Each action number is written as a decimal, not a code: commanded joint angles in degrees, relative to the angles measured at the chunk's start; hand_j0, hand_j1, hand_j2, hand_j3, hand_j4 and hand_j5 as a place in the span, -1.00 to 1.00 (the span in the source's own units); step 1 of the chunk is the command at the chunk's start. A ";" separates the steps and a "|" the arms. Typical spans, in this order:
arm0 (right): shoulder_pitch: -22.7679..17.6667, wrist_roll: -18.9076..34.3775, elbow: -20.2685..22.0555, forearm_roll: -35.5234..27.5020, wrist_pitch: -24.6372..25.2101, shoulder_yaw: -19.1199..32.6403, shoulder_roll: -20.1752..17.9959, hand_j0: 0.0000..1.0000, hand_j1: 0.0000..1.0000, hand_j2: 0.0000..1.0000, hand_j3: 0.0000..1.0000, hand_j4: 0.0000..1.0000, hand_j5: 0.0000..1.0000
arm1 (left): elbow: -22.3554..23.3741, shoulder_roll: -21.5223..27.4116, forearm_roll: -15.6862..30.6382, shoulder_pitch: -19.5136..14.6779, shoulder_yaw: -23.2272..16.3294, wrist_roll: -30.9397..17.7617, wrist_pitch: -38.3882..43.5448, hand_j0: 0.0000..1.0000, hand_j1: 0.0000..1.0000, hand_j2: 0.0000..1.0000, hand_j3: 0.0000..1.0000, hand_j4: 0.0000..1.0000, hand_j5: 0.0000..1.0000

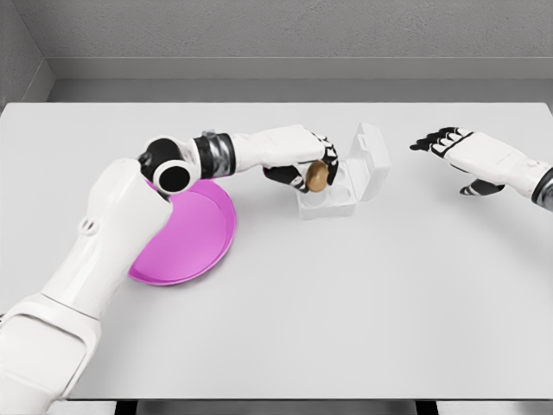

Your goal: Pack egg into the box and close the box lid

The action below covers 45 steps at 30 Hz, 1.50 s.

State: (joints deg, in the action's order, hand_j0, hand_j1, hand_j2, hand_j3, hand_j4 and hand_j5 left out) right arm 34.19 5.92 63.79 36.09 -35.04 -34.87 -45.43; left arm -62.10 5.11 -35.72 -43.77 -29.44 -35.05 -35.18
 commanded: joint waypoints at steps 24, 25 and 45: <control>0.00 -0.03 0.02 -0.32 0.04 0.06 -0.10 1.00 1.00 1.00 1.00 1.00 1.00 | 5.68 -1.86 0.30 -1.67 0.35 0.05 0.18 0.56 0.56 0.56 0.56 0.56 0.56; 0.00 -0.03 0.02 -0.32 0.04 0.06 -0.10 1.00 1.00 1.00 1.00 1.00 1.00 | 5.68 -1.77 0.39 -1.67 0.35 0.05 0.18 0.57 0.57 0.57 0.57 0.57 0.57; 0.00 0.06 0.11 -0.41 0.04 -0.02 -0.10 1.00 1.00 1.00 1.00 1.00 1.00 | -18.93 29.78 30.80 11.60 15.64 0.05 0.18 1.00 1.00 1.00 1.00 1.00 1.00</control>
State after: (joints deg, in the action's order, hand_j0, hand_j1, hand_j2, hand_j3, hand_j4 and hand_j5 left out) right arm 34.19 5.96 63.86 36.05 -35.04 -34.90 -45.47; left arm -77.79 31.11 -9.23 -30.94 -16.75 -35.04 -35.22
